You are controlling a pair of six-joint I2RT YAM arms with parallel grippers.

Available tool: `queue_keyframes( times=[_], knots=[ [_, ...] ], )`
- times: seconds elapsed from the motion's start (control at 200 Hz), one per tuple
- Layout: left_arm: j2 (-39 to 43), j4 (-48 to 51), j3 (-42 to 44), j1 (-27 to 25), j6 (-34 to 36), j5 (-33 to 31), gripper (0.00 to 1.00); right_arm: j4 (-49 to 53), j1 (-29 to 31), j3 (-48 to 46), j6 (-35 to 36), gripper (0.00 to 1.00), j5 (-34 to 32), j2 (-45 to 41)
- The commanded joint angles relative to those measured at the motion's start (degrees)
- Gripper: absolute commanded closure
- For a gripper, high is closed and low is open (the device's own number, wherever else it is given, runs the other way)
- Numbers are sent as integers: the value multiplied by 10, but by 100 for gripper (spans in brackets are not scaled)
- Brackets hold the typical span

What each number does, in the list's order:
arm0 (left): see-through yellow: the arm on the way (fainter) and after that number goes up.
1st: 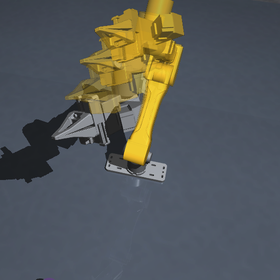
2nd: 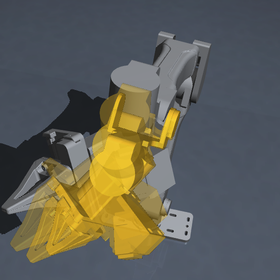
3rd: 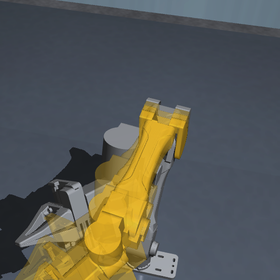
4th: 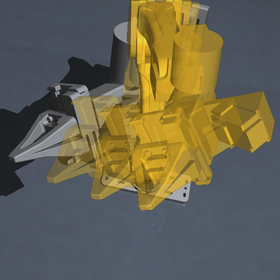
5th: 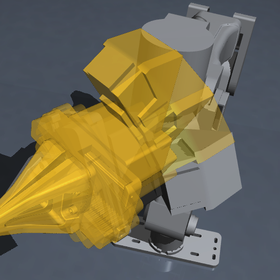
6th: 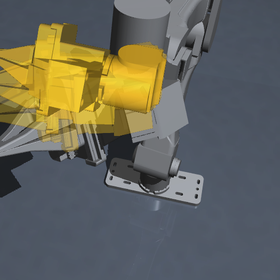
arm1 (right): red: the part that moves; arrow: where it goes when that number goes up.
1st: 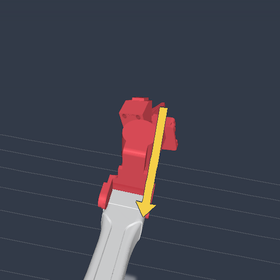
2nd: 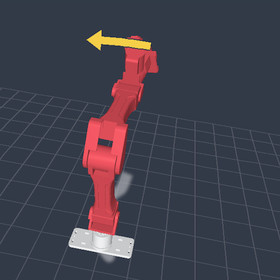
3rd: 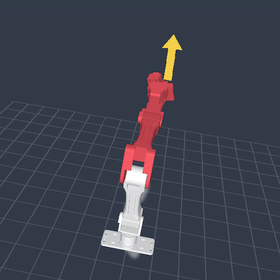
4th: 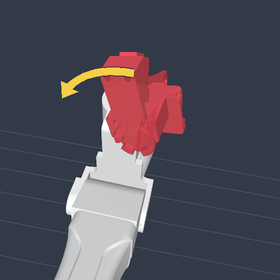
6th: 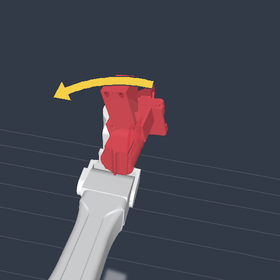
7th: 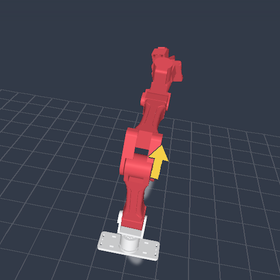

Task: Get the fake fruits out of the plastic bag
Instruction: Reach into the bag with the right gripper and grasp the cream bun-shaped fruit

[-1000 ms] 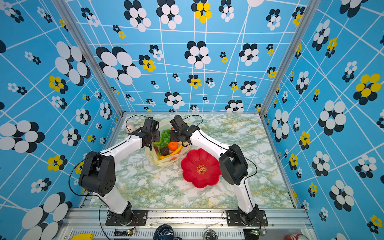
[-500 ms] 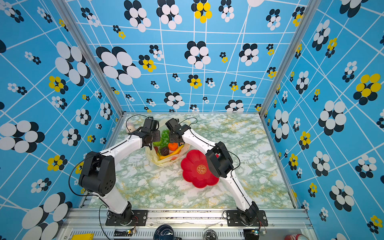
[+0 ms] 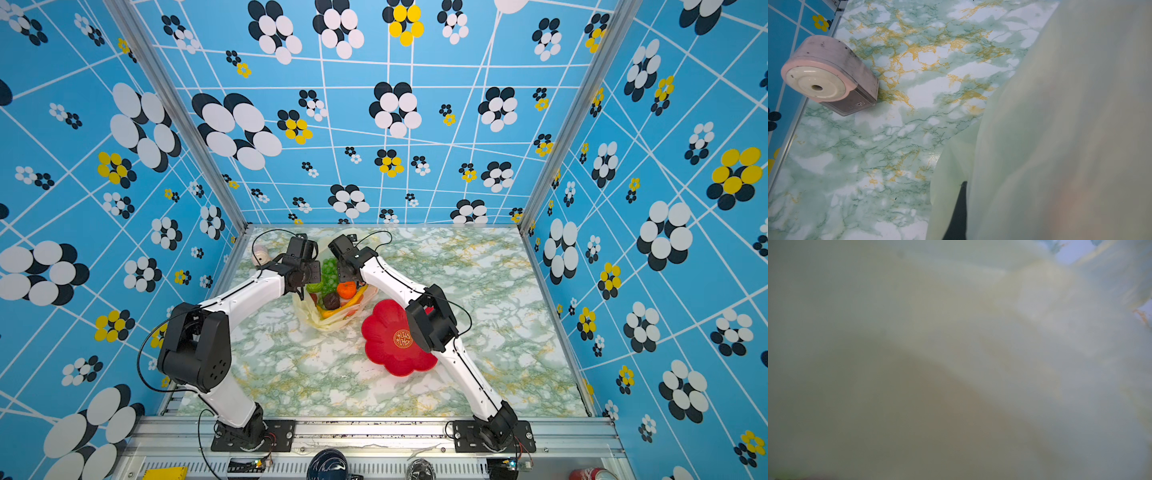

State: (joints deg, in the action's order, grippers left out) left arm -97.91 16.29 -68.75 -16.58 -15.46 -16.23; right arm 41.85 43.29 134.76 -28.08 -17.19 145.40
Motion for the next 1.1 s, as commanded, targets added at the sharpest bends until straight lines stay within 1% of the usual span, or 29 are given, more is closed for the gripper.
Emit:
queue_keyframes(
  times=[0.0,0.155,0.285,0.39,0.495,0.545,0.695,0.88,0.955,1.095],
  knots=[
    [-4,-2,-16,-3,-1,6,100,18,-14,36,12,25,-14,35],
    [0,-4,-13,-3,0,5,100,18,-24,89,27,25,-13,73],
    [1,-5,-10,-3,1,5,100,-4,-30,101,31,19,7,81],
    [0,-5,-10,-3,2,4,100,-13,-33,106,27,19,11,85],
    [-1,-5,-10,-3,1,6,100,1,-36,128,25,20,2,96],
    [-2,-6,-10,-3,1,6,100,11,-38,139,25,22,-1,100],
    [-3,-6,-9,-3,0,5,100,24,-38,141,30,33,1,96],
    [-5,-6,-11,-3,-2,8,100,32,-37,116,31,44,25,61],
    [-4,-6,-9,-4,-3,8,100,28,-33,94,35,46,31,36],
    [-2,-5,-6,-4,-6,9,100,24,-25,45,43,46,46,-15]
  ],
)
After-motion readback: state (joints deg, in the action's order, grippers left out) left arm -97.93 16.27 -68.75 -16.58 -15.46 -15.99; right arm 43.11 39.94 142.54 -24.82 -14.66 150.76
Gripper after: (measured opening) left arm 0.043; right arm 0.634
